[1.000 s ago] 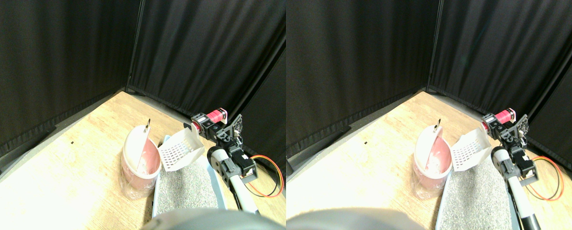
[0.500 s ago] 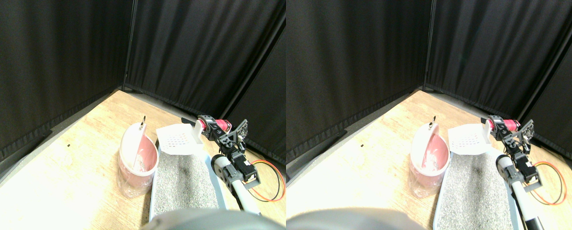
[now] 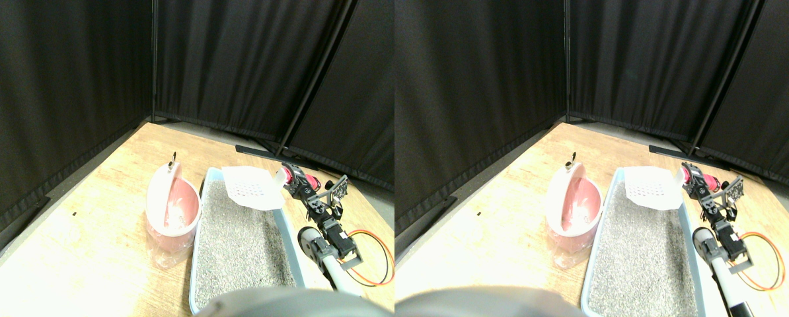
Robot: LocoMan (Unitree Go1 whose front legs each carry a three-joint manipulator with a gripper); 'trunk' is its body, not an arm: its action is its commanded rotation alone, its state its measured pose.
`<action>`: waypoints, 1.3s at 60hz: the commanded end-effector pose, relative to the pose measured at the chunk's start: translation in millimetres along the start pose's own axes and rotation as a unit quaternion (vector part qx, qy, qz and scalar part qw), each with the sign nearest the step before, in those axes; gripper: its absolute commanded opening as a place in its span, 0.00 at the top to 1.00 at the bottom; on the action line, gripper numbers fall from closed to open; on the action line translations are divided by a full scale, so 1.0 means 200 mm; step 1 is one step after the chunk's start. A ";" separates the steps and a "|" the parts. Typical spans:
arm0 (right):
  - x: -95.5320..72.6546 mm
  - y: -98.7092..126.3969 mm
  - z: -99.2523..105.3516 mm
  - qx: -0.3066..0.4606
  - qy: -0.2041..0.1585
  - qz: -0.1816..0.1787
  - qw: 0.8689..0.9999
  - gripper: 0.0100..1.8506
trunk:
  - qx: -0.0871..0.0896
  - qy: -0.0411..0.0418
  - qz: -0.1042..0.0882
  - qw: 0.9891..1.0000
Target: Scoop (unimanual)
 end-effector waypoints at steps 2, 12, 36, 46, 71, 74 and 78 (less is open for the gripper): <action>0.00 0.00 0.04 0.012 -0.039 0.014 0.999 0.97 | -0.010 0.008 -0.010 1.000; -0.05 -0.09 0.03 0.021 -0.034 -0.010 0.999 0.97 | -0.005 0.011 -0.024 1.000; -0.15 -0.25 -0.08 0.053 -0.012 -0.030 0.998 0.97 | -0.003 0.012 -0.038 0.999; -0.19 -0.28 -0.15 0.068 0.004 -0.037 0.997 0.97 | -0.004 0.013 -0.039 0.999; -0.24 -0.31 -0.31 0.107 0.003 -0.033 0.994 0.97 | 0.000 0.018 -0.040 0.999; -0.25 -0.31 -0.32 0.114 0.005 -0.039 0.993 0.97 | 0.000 0.018 -0.040 0.999; -0.26 -0.33 -0.35 0.124 0.006 -0.048 0.991 0.97 | 0.000 0.019 -0.040 0.999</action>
